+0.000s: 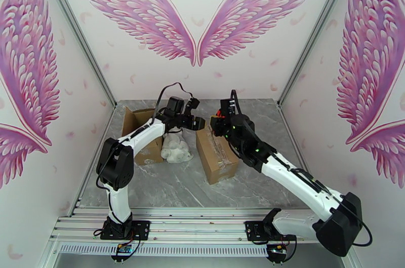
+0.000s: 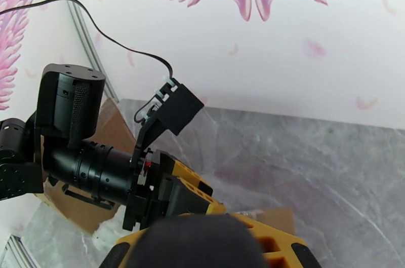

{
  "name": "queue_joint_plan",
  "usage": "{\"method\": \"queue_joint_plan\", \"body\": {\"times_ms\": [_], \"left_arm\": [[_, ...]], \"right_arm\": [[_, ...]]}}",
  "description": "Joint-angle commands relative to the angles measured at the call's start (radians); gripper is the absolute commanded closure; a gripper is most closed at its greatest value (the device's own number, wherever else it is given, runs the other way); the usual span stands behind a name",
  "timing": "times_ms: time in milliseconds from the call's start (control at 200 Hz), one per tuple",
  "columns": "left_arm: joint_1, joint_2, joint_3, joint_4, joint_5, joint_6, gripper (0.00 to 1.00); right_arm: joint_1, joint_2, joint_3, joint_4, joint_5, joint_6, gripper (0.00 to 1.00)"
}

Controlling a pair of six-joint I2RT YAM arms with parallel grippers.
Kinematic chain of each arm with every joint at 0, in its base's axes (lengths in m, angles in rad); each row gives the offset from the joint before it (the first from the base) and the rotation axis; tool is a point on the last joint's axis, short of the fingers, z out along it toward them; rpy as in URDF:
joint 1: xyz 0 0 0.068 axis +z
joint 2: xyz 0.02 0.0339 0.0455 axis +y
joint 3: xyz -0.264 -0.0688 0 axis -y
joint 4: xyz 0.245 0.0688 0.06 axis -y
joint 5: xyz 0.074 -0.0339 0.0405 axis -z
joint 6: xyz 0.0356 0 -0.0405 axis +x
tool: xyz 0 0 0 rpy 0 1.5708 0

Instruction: Unpack the express box

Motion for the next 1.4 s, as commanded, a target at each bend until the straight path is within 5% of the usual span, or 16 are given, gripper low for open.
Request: {"method": "queue_joint_plan", "body": {"times_ms": [0, 1394], "left_arm": [[0.010, 0.010, -0.002, -0.037, 0.042, 0.034, 0.42], [0.000, 0.048, -0.035, 0.040, 0.079, 0.017, 0.40]], "right_arm": [[0.013, 0.045, 0.039, 0.129, 0.076, -0.076, 0.92], [0.019, 0.305, 0.046, 0.330, 0.155, -0.201, 0.94]]}}
